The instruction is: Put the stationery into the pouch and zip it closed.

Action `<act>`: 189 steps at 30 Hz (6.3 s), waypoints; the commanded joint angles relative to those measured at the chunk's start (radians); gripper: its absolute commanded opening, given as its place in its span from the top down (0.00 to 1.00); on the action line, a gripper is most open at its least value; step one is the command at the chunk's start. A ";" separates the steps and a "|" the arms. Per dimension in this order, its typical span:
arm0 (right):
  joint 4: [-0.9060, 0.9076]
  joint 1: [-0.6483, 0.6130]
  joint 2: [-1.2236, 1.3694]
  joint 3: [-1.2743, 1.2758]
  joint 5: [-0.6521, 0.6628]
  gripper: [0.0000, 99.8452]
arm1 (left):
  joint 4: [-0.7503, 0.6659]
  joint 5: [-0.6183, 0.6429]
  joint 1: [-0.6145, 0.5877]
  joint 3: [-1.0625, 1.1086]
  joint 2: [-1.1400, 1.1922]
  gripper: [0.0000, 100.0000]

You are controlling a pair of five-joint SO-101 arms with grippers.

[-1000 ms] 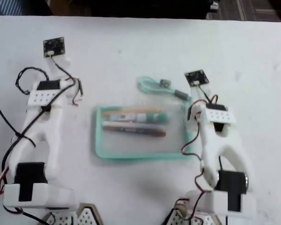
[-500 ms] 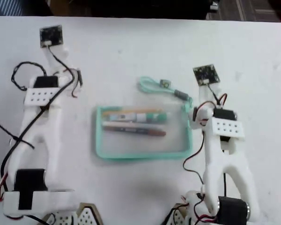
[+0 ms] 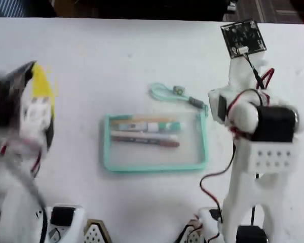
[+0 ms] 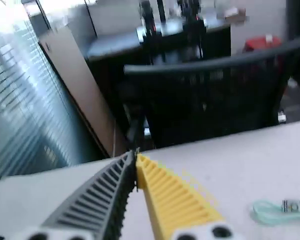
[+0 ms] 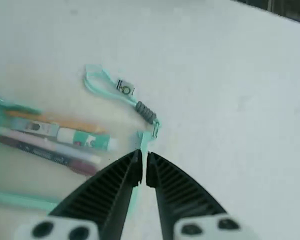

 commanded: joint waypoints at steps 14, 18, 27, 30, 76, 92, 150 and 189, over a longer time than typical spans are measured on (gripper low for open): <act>0.030 -0.153 -0.802 -0.028 -0.009 0.98 | 0.011 -0.003 0.007 0.035 -0.740 0.97; 0.030 -0.148 -1.001 -0.028 -0.031 0.98 | 0.035 -0.003 0.005 0.107 -0.822 0.97; 0.031 -0.097 -1.303 -0.031 -0.094 0.98 | 0.124 -0.003 0.005 0.109 -0.808 0.98; 0.031 -0.064 -1.296 -0.006 -0.094 0.98 | 0.124 -0.003 0.005 0.109 -0.808 0.98; -1.173 -0.059 -1.287 1.918 0.163 0.98 | -0.859 -0.012 -0.004 1.646 -0.805 0.97; -0.653 -0.004 -1.287 1.918 0.163 0.98 | -0.353 -0.005 -0.010 1.646 -0.805 0.97; -0.424 -0.056 -1.287 1.918 -0.133 0.98 | 0.009 -0.002 -0.010 1.645 -0.805 0.98; -0.424 -0.056 -1.287 1.918 -0.133 0.98 | 0.009 -0.002 -0.010 1.645 -0.805 0.98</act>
